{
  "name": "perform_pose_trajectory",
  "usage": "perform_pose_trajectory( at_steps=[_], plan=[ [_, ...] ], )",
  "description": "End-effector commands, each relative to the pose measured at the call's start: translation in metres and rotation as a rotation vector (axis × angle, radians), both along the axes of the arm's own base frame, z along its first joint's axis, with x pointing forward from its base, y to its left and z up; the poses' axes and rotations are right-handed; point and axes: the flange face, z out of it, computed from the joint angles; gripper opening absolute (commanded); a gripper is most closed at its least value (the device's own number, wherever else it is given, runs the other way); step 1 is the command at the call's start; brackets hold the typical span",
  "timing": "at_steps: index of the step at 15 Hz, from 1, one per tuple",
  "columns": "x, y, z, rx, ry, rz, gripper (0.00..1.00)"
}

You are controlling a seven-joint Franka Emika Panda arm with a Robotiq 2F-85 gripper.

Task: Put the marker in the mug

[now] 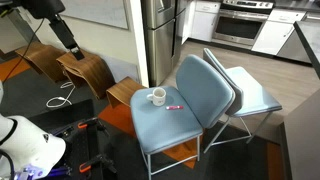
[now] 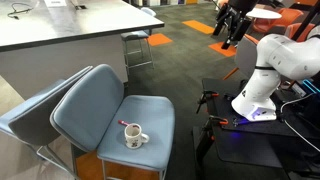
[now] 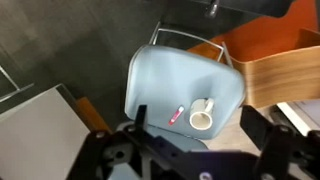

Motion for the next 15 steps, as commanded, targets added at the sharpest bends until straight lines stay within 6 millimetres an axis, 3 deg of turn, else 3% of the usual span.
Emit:
perform_pose_trajectory(
  at_steps=[1, 9, 10, 15],
  plan=[
    [0.0, 0.0, 0.001, 0.0, 0.001, 0.0, 1.0],
    [0.0, 0.001, 0.001, 0.024, 0.004, 0.017, 1.0],
    [0.022, -0.01, 0.004, 0.049, -0.03, 0.017, 1.0],
    [0.07, -0.031, -0.005, 0.185, -0.058, 0.022, 1.0]
  ],
)
